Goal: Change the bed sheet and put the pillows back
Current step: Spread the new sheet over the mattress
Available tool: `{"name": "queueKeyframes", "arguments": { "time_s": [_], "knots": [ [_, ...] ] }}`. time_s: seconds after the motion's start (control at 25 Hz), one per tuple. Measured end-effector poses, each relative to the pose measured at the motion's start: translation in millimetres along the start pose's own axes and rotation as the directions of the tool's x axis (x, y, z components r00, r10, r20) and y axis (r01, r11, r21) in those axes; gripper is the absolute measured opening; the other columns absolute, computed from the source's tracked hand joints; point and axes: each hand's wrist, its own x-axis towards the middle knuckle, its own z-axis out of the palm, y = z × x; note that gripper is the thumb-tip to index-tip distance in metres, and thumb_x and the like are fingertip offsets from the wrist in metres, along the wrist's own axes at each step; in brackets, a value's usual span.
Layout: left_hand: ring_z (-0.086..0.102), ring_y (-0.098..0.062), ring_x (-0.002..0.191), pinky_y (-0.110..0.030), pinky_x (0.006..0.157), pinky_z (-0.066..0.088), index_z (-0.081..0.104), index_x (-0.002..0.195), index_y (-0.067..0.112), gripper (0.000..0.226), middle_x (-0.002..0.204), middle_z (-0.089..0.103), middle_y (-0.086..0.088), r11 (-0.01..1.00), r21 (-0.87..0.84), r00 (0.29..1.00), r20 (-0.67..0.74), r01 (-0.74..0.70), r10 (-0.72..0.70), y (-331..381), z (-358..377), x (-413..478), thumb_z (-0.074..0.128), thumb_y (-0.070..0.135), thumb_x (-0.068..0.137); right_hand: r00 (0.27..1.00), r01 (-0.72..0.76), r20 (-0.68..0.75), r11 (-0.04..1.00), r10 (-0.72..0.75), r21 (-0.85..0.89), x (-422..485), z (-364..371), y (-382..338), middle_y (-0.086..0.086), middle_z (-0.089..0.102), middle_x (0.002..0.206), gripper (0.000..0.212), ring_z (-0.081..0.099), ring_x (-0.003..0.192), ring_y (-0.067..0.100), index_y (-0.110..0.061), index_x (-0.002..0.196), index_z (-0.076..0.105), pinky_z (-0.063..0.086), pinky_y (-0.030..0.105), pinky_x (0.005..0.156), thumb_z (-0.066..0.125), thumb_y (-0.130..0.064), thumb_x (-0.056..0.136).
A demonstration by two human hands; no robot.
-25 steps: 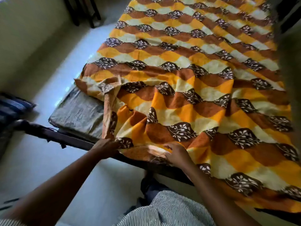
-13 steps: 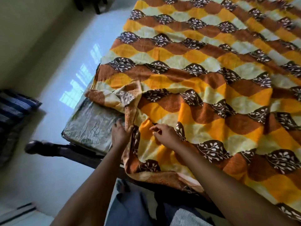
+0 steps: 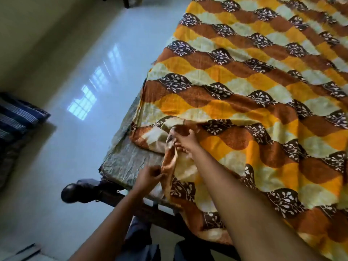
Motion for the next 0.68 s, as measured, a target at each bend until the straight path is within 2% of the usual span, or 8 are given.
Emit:
{"name": "queueKeyframes", "arguments": {
  "time_s": [0.08, 0.16, 0.24, 0.28, 0.36, 0.44, 0.52, 0.68],
  "knots": [
    [0.057, -0.01, 0.079, -0.016, 0.063, 0.043, 0.057, 0.111, 0.015, 0.02, 0.097, 0.063, -0.005, 0.948, -0.292, 0.991, -0.014, 0.126, -0.136, -17, -28, -5, 0.051, 0.025, 0.095, 0.994, 0.1, 0.055, 0.991, -0.096, -0.093, -1, 46, -5, 0.018, 0.059, 0.118, 0.064, 0.058, 0.094, 0.022, -0.004, 0.138, 0.04, 0.046, 0.029, 0.071, 0.068, -0.012, 0.081],
    [0.054, -0.017, 0.084, -0.027, 0.069, 0.042, 0.045, 0.116, 0.02, 0.026, 0.098, 0.057, -0.007, 0.746, -0.64, 0.952, -0.072, 0.185, -0.297, -22, -57, 5, 0.043, 0.037, 0.096, 0.956, 0.285, 0.154, 0.91, -0.249, -0.301, -18, 82, -7, 0.014, 0.064, 0.111, 0.036, 0.058, 0.085, 0.02, -0.009, 0.121, 0.061, 0.048, 0.03, 0.076, 0.06, -0.008, 0.085],
    [0.053, -0.021, 0.094, -0.031, 0.073, 0.041, 0.041, 0.117, 0.024, 0.028, 0.101, 0.053, -0.006, 0.65, -0.728, 0.929, -0.049, 0.219, -0.367, -21, -82, 20, 0.037, 0.043, 0.097, 0.886, 0.458, 0.209, 0.712, -0.414, -0.533, -39, 96, -5, 0.01, 0.061, 0.116, 0.026, 0.06, 0.096, 0.023, -0.016, 0.112, 0.067, 0.049, 0.032, 0.081, 0.06, -0.015, 0.087],
    [0.053, -0.022, 0.096, -0.03, 0.072, 0.042, 0.043, 0.118, 0.023, 0.029, 0.105, 0.053, -0.006, 0.636, -0.737, 0.932, -0.023, 0.229, -0.362, -19, -90, 28, 0.037, 0.043, 0.097, 0.869, 0.448, 0.103, 0.684, -0.483, -0.576, -43, 92, -4, 0.009, 0.057, 0.119, 0.028, 0.058, 0.101, 0.026, -0.018, 0.113, 0.065, 0.05, 0.034, 0.083, 0.062, -0.018, 0.085],
    [0.053, -0.018, 0.09, -0.027, 0.068, 0.042, 0.048, 0.122, 0.015, 0.033, 0.102, 0.055, -0.005, 0.68, -0.694, 0.95, 0.019, 0.236, -0.31, -15, -93, 40, 0.043, 0.036, 0.097, 0.885, 0.216, -0.281, 0.862, -0.371, -0.459, -36, 71, 3, 0.011, 0.044, 0.132, 0.051, 0.049, 0.116, 0.03, -0.019, 0.127, 0.052, 0.045, 0.038, 0.093, 0.07, -0.027, 0.08],
    [0.049, -0.013, 0.078, -0.024, 0.062, 0.039, 0.049, 0.126, 0.011, 0.033, 0.089, 0.053, -0.002, 0.751, -0.621, 0.962, 0.02, 0.224, -0.271, -14, -86, 48, 0.046, 0.028, 0.097, 0.887, -0.117, -0.461, 0.983, 0.039, -0.141, -16, 43, 14, 0.016, 0.033, 0.143, 0.085, 0.037, 0.129, 0.036, -0.016, 0.143, 0.029, 0.037, 0.044, 0.103, 0.075, -0.038, 0.074],
    [0.05, -0.015, 0.081, -0.024, 0.062, 0.04, 0.05, 0.126, 0.012, 0.033, 0.092, 0.054, -0.003, 0.755, -0.619, 0.961, 0.004, 0.218, -0.275, -14, -83, 53, 0.047, 0.027, 0.097, 0.892, -0.256, -0.355, 0.96, 0.279, 0.111, 1, 35, 18, 0.017, 0.038, 0.143, 0.097, 0.041, 0.128, 0.036, -0.012, 0.146, 0.021, 0.038, 0.046, 0.104, 0.077, -0.04, 0.072],
    [0.055, -0.018, 0.086, -0.029, 0.069, 0.045, 0.057, 0.103, 0.018, 0.032, 0.095, 0.058, -0.005, 0.572, -0.783, 0.946, 0.061, 0.242, -0.318, -10, -94, 53, 0.049, 0.046, 0.091, 0.985, 0.17, 0.014, 0.979, -0.17, -0.114, -23, 79, -10, 0.01, 0.056, 0.129, 0.042, 0.056, 0.112, 0.025, -0.013, 0.131, 0.051, 0.048, 0.033, 0.092, 0.059, -0.017, 0.09]
  ]
}}
